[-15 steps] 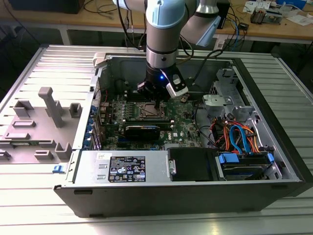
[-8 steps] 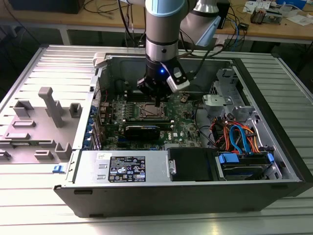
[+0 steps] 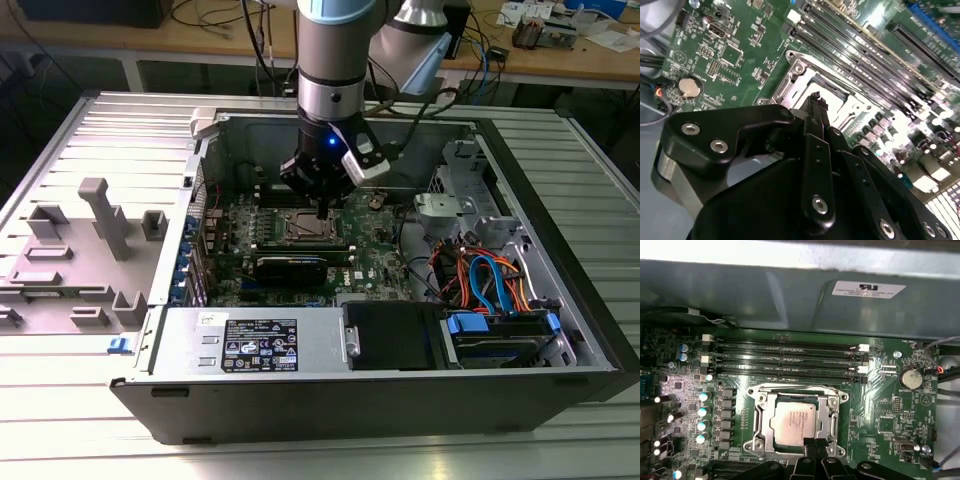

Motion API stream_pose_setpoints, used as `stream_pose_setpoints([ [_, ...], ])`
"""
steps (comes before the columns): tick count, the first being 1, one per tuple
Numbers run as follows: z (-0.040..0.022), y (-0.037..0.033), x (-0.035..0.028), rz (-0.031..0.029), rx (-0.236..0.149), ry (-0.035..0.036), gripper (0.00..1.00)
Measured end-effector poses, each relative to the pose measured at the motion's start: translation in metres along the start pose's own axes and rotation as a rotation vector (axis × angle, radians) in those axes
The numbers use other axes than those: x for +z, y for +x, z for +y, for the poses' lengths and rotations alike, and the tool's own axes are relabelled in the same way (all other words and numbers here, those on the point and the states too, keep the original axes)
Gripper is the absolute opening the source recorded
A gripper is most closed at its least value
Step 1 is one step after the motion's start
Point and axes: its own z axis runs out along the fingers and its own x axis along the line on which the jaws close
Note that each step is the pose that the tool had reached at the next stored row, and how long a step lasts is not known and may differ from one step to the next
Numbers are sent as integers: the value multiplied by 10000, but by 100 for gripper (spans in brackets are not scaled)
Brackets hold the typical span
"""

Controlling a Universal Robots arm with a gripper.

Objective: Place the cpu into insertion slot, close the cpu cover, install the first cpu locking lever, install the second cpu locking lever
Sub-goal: 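Install the second cpu locking lever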

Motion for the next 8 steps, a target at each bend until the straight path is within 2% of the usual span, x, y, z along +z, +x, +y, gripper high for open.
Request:
stream_pose_setpoints([
  [2, -32, 4, -37, 0, 2, -6, 11],
  [3, -56, 6, -41, -2, 3, -30, 11],
  [4, -77, 8, -40, -7, 4, -93, 11],
  [5, -97, 11, -40, -13, 7, -206, 11],
  [7, -151, 23, -39, -43, 15, -652, 11],
  [8, -170, 31, -39, -47, 16, -718, 11],
])
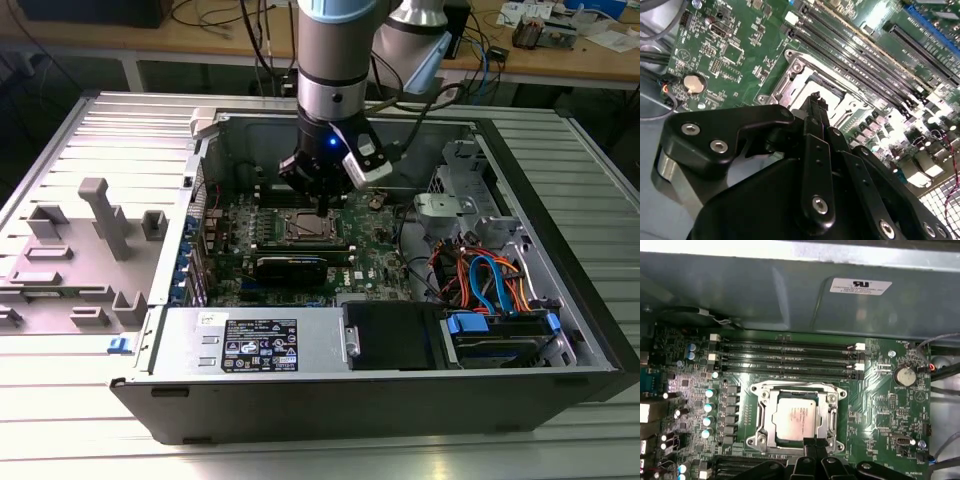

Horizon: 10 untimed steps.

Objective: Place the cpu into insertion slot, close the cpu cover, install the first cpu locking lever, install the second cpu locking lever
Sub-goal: 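Install the second cpu locking lever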

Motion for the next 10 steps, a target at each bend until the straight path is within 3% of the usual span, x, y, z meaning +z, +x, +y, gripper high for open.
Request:
stream_pose_setpoints([
  [7, -228, 39, -13, -1, 1, -23, 11],
  [10, -235, 40, -13, -2, 2, -26, 11],
])
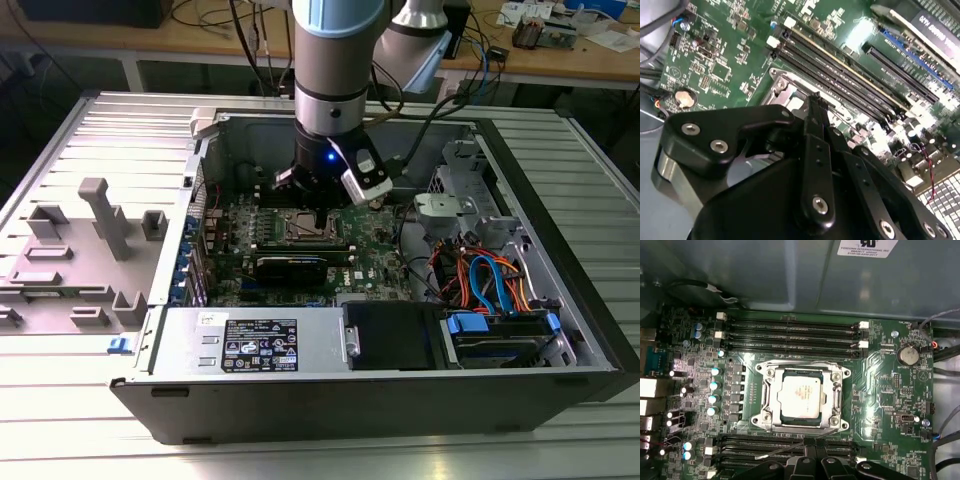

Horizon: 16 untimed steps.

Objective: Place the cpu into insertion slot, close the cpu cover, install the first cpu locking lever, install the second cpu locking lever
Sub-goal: 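Install the second cpu locking lever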

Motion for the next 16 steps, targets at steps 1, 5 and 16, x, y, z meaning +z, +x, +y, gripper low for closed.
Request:
stream_pose_setpoints([
  [1, 0, 0, 0, 0, 0, 0, 11],
  [5, 0, 0, 0, 0, 0, -5, 11],
  [16, -51, 29, -1, -8, 1, -133, 11],
])
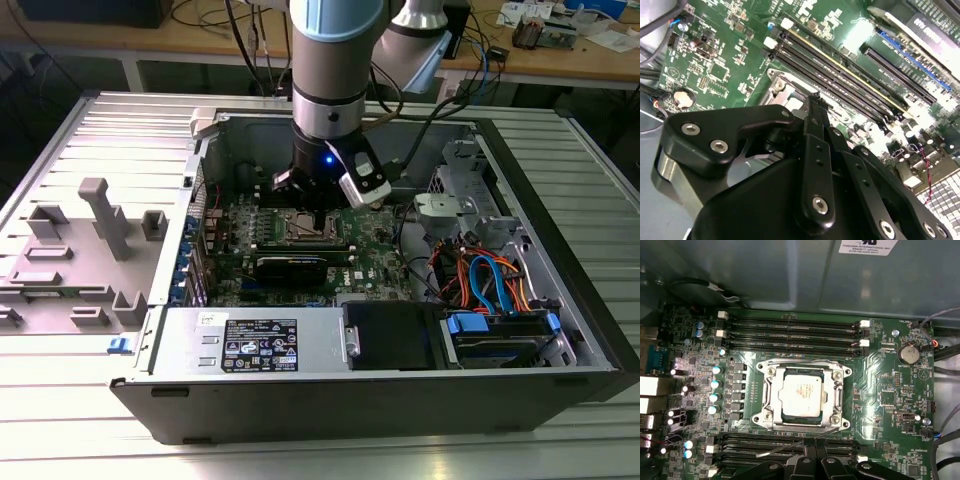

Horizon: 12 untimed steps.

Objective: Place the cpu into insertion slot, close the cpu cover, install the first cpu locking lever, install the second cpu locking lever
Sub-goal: 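Install the second cpu locking lever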

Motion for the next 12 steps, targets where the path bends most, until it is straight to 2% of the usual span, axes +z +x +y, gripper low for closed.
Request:
stream_pose_setpoints([
  [1, -27, 34, 6, -8, 4, -121, 11],
  [3, -69, 89, 24, -14, 5, -207, 11],
  [5, -72, 128, 44, -11, 8, -285, 11],
  [10, -72, 129, 47, -7, 7, -287, 11],
  [12, -74, 130, 66, 12, 9, -288, 11],
])
